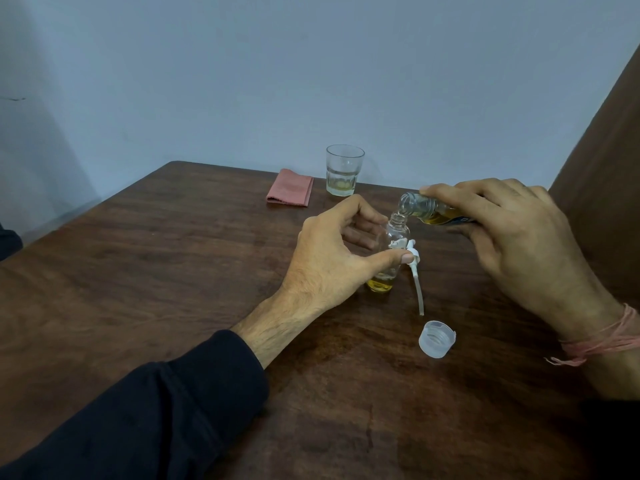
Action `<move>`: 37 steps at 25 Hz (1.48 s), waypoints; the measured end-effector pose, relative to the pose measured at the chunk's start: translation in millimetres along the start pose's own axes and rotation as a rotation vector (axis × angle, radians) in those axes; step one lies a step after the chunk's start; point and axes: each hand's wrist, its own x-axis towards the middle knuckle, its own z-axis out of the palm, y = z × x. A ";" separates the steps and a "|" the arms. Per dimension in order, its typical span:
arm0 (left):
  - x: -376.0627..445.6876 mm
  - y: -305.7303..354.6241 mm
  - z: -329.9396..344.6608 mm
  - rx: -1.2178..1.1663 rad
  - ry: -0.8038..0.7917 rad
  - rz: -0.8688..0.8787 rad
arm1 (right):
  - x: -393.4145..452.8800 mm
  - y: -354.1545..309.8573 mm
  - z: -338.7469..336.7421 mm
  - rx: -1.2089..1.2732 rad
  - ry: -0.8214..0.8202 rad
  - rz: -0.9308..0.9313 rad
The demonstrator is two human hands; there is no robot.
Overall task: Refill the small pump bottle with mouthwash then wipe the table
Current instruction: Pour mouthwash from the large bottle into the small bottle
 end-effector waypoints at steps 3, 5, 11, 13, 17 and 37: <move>0.3 -0.4 -0.3 -0.001 -0.001 0.001 | 0.3 -0.2 -0.3 -0.004 -0.003 0.002; 0.2 -0.3 -0.3 -0.002 0.000 0.003 | 0.4 -0.6 -1.1 -0.008 -0.005 0.000; -0.4 0.8 -0.3 0.009 -0.002 -0.003 | 1.1 -1.8 -3.1 -0.015 -0.002 0.007; -0.1 1.0 -0.5 0.014 -0.004 -0.005 | 1.2 -2.1 -3.0 -0.017 0.003 0.004; 0.0 1.4 -0.6 0.017 -0.003 -0.014 | 0.8 -1.3 -2.7 -0.015 0.010 -0.002; 0.2 1.4 0.3 0.008 0.010 -0.029 | 1.0 0.2 -0.9 -0.031 0.008 -0.011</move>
